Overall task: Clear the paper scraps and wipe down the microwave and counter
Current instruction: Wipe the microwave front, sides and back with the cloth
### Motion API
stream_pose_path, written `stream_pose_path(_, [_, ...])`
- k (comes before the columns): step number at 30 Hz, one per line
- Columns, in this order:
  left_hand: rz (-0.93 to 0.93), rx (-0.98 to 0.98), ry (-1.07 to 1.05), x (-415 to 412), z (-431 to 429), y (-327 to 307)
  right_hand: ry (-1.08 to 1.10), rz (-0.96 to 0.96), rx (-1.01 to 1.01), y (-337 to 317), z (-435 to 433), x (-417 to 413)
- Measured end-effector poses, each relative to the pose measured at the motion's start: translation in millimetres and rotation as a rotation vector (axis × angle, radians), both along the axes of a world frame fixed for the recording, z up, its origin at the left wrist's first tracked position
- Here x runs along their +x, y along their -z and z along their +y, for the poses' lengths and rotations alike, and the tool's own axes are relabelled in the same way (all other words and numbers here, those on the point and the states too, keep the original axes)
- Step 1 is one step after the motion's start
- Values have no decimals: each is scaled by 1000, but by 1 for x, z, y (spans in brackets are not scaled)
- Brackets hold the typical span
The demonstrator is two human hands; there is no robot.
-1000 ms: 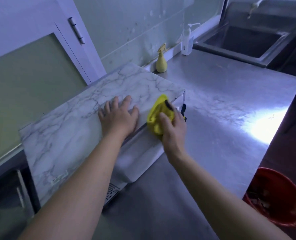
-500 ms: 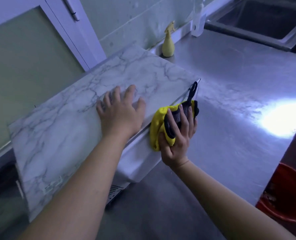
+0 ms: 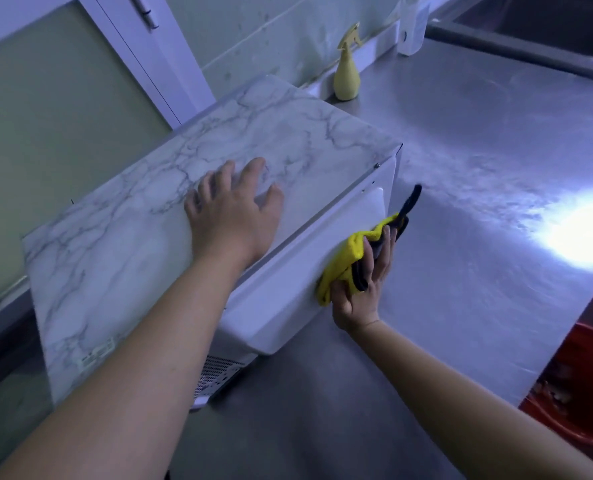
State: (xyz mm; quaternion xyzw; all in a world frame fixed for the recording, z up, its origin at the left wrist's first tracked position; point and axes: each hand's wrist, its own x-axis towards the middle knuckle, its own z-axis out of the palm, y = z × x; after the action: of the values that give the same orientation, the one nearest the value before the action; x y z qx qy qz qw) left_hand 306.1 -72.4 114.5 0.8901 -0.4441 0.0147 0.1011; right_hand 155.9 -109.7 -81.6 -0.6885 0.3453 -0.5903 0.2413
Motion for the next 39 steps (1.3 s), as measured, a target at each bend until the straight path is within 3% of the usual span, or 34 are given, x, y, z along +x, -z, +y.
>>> stream_pose_path(2, [0, -2, -5, -1, 0, 0, 5, -200, 346, -6, 22, 10])
stream_pose_path(5, [-8, -8, -6, 0, 0, 0, 42, -656, 890, -32, 46, 27])
stream_pose_path(7, [-10, -9, -8, 1, -1, 0, 89, -828, 1162, -53, 54, 33])
stream_pose_path(11, [-9, -10, -6, 3, -2, 0, 21, -889, 1542, -81, 66, 27])
stream_pose_path(16, [-4, 0, -4, 2, -2, -2, -92, -875, 1723, -95, 75, -2])
stream_pose_path(24, [98, 17, 14, 1, 1, -13, -537, -1049, 1677, -98, 87, -73])
stream_pose_path(27, [197, 137, 114, 11, 9, -23, -562, -995, 1565, -117, 82, -89])
stream_pose_path(30, [146, 231, 191, 31, 35, -24, -488, -799, 1344, -145, 65, -90])
stream_pose_path(36, [43, 191, 171, 58, 97, -10, -436, -255, 811, -190, 51, -45])
stream_pose_path(39, [18, 139, 151, 54, 101, -7, -231, 232, 477, -168, 63, -7])
